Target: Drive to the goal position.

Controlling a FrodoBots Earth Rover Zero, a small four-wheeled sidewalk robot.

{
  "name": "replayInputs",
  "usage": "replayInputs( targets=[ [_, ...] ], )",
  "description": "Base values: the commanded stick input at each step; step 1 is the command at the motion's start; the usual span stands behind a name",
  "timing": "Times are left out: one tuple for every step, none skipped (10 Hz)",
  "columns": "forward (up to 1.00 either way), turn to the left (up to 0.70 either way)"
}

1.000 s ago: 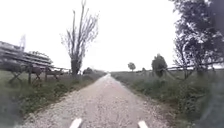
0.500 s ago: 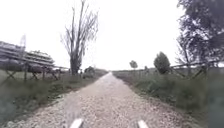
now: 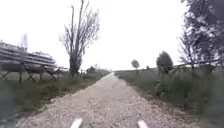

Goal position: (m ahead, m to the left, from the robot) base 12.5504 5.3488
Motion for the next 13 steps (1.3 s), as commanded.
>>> replayInputs(
  targets=[
    [0.70,0.00],
    [0.70,0.00],
    [0.70,0.00],
    [0.70,0.00],
    [0.70,0.00],
    [0.70,0.00],
    [0.70,-0.04],
    [0.70,-0.28],
    [0.70,-0.03],
    [0.70,0.00],
    [0.70,0.00],
    [0.70,0.00],
    [0.70,0.00]
  ],
)
